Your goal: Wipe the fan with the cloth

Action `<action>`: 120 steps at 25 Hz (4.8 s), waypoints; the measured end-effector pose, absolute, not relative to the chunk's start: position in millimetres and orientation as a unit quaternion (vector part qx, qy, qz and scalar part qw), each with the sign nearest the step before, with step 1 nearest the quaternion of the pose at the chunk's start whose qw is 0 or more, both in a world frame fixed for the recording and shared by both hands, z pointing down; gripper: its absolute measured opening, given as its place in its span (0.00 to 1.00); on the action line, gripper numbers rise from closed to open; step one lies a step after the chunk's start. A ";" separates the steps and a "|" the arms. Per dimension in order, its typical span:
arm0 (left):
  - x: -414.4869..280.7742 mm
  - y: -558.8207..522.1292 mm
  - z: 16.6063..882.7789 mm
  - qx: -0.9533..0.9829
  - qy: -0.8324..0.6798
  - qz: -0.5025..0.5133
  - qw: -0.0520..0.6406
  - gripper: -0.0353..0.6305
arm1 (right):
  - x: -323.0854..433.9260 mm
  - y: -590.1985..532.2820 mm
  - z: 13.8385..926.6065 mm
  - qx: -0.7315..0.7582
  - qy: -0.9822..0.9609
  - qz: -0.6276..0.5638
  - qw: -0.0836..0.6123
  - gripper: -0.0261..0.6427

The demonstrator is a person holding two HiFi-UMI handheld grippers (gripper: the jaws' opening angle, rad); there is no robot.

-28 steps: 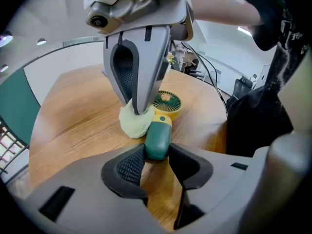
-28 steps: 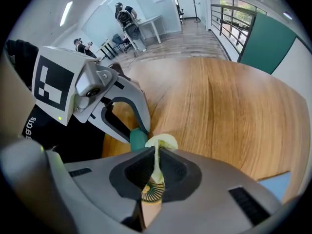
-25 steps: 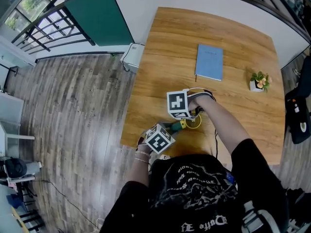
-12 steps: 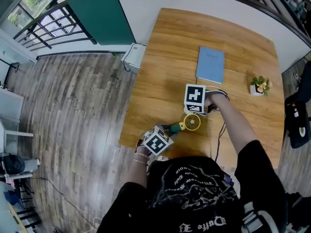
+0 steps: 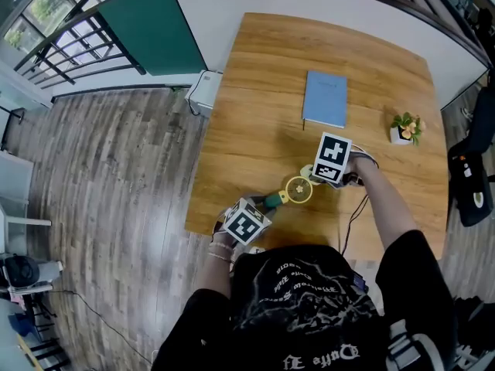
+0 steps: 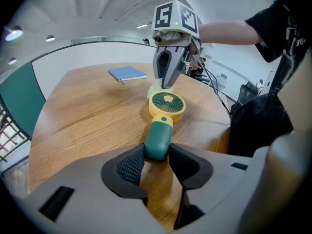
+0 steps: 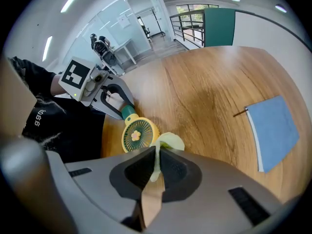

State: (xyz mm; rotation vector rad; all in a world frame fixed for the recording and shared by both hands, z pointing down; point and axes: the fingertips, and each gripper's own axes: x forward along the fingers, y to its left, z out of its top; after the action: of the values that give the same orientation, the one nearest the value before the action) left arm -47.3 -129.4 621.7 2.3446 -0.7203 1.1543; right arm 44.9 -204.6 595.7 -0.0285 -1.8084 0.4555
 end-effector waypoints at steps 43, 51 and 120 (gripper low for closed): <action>-40.4 -116.0 625.6 0.818 -0.270 0.470 0.192 0.31 | -3.9 -107.1 600.8 0.013 -0.835 0.195 0.515 0.09; -35.4 -109.0 624.3 0.837 -0.243 0.451 0.194 0.31 | -29.3 -97.6 602.7 -0.051 -0.841 0.150 0.518 0.09; 22.2 -178.7 469.9 0.809 -0.263 -0.104 0.515 0.35 | 16.4 -102.7 482.8 0.248 -0.921 0.274 0.120 0.09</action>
State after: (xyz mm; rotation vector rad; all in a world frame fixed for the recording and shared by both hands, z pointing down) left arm 22.2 -178.7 469.9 1.9434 -0.6328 -0.2504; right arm 16.4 -102.7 482.8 0.7260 -2.6931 0.8005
